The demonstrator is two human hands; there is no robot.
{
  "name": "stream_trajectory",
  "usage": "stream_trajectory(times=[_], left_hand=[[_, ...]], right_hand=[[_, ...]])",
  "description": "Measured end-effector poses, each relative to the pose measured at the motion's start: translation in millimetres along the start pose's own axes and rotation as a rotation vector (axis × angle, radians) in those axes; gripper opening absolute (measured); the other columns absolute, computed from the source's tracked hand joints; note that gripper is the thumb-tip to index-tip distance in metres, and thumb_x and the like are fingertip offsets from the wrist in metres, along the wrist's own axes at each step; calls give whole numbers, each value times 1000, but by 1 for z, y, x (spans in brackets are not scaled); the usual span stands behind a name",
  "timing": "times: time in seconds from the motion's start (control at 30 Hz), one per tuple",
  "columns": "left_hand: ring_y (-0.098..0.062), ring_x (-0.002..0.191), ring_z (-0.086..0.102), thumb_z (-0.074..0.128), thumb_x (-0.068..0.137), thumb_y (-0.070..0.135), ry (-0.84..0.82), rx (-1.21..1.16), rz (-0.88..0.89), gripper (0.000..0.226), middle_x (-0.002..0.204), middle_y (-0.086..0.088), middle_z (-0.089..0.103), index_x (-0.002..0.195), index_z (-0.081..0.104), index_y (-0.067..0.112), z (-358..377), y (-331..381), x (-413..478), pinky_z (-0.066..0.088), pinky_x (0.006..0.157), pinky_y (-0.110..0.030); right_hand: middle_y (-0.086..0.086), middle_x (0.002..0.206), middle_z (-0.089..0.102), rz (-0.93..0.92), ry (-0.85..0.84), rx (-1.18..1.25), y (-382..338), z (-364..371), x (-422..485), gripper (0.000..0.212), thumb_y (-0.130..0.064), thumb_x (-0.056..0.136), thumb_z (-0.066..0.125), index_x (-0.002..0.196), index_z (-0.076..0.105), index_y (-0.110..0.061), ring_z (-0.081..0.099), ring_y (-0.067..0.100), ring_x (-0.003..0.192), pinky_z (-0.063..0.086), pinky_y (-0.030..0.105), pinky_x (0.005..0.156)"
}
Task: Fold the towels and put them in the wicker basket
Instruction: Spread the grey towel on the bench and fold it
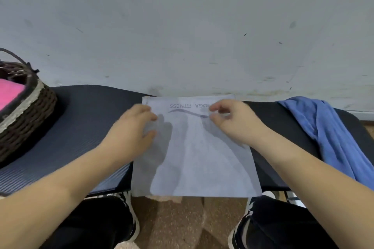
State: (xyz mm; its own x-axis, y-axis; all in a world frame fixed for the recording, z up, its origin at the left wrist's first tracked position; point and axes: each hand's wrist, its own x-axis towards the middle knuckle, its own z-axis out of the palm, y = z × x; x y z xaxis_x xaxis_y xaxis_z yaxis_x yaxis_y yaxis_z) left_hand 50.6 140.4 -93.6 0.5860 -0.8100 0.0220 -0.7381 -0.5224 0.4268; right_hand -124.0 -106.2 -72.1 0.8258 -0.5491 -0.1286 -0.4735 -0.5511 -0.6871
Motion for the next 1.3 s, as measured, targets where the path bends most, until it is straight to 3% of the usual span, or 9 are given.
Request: stream_trajectory(times=[0.13, 0.3, 0.5, 0.63, 0.73, 0.87, 1.0, 1.17, 1.3], left_hand=[[-11, 122, 59, 65, 93, 47, -252, 38, 198, 24, 144, 15, 44, 111, 65, 32, 1, 21, -68, 51, 96, -28], [-10, 136, 46, 69, 82, 66, -251, 162, 317, 51, 153, 10, 39, 114, 58, 28, 19, 16, -103, 46, 101, -20], [-21, 137, 49, 86, 75, 31, -213, 275, 488, 47, 150, -6, 49, 114, 61, 20, 22, -7, -111, 46, 111, -30], [-15, 126, 58, 70, 83, 16, -117, 102, 455, 21, 141, 2, 58, 102, 64, 21, 12, -11, -112, 52, 91, -21], [-7, 114, 64, 66, 91, 21, -45, -70, 342, 16, 128, 14, 65, 106, 68, 25, 2, -15, -113, 56, 91, -28], [0, 111, 66, 60, 96, 35, -16, -201, 192, 27, 122, 19, 69, 118, 74, 27, -8, -17, -111, 55, 94, -27], [-11, 93, 76, 65, 99, 10, -24, -542, -101, 24, 112, 6, 77, 115, 77, 23, -21, -11, -109, 61, 86, -28], [-5, 97, 74, 85, 82, 11, -15, -541, -126, 30, 101, 8, 78, 107, 75, 26, -31, -7, -106, 57, 88, -24], [3, 90, 65, 84, 81, 9, 26, -177, -31, 43, 95, 22, 70, 101, 67, 42, -25, 1, -107, 53, 78, -21]], right_hand=[[-9, 134, 53, -86, -361, -286, -28, 7, -62, 45, -51, 97, 62, 134, 62, -24, 59, 10, 120, 49, 30, 100], [-4, 117, 49, -302, -234, -599, -18, 23, -130, 37, -50, 99, 54, 126, 61, -26, 53, 21, 110, 35, 30, 74], [-10, 107, 43, -410, -201, -592, 41, 36, -135, 58, -70, 74, 72, 111, 56, -28, 39, 12, 95, 38, 29, 82], [-4, 114, 50, -507, -155, -697, 55, 40, -138, 60, -40, 68, 85, 117, 55, -25, 48, 21, 103, 42, 35, 84], [-3, 108, 53, -547, -103, -588, 59, 34, -134, 44, -13, 71, 74, 111, 60, -23, 52, 23, 97, 40, 31, 79], [-17, 96, 50, -482, -76, -401, 57, 16, -128, 21, -16, 90, 63, 105, 64, -30, 51, 9, 90, 50, 32, 75], [-17, 87, 62, -281, -90, -286, 59, -6, -123, 33, -8, 90, 65, 93, 66, -41, 59, 5, 83, 47, 25, 73], [-15, 73, 71, 12, -121, -3, 50, -26, -118, 27, -4, 89, 64, 79, 76, -27, 59, 3, 61, 44, 17, 59], [6, 66, 64, 86, -168, 196, 37, -31, -119, 12, -9, 81, 69, 69, 71, -10, 49, 12, 55, 34, 17, 47]])
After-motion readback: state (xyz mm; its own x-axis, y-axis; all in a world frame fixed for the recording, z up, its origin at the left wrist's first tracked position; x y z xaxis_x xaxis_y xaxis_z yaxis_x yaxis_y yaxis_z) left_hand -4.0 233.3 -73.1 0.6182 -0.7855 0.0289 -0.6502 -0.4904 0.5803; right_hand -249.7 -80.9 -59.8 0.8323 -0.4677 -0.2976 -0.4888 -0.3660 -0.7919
